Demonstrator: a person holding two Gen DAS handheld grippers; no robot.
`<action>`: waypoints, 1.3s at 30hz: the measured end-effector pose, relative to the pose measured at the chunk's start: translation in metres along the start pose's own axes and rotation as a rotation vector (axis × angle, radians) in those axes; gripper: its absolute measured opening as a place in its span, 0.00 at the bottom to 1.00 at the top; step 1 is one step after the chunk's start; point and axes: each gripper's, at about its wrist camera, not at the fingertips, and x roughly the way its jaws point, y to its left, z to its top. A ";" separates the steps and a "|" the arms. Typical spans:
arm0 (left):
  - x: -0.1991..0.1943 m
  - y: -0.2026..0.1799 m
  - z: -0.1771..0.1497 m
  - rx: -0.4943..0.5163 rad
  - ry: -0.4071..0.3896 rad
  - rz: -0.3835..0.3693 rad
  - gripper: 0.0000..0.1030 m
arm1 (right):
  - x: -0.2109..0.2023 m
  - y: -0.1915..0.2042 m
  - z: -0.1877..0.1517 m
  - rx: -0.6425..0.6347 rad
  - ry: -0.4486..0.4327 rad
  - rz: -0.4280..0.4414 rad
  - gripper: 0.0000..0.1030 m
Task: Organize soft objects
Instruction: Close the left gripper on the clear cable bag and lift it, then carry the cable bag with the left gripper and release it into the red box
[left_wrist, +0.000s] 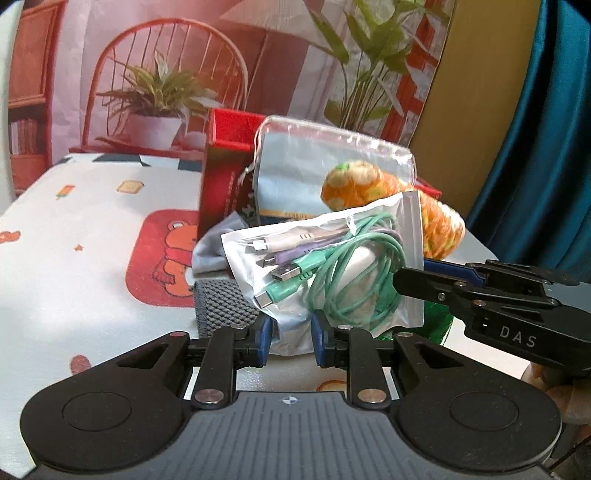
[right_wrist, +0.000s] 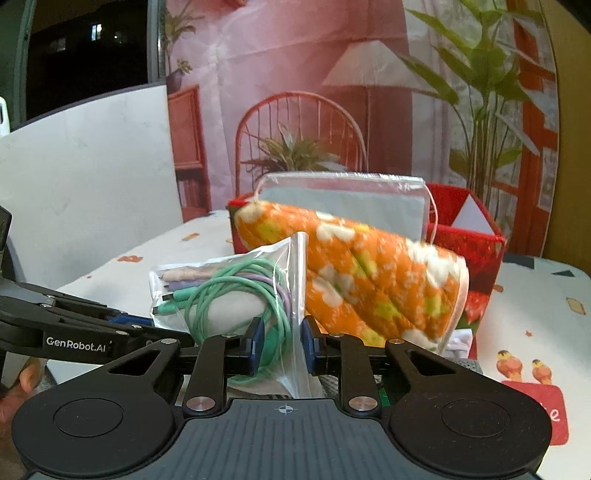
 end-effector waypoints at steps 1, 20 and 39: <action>-0.004 0.000 0.001 0.001 -0.007 0.001 0.24 | -0.002 0.002 0.000 -0.003 -0.006 0.001 0.20; -0.036 -0.017 0.076 0.079 -0.186 -0.031 0.24 | -0.036 -0.009 0.061 0.059 -0.140 0.022 0.20; 0.030 -0.033 0.194 0.126 -0.170 -0.062 0.24 | 0.013 -0.081 0.164 0.058 -0.168 0.002 0.20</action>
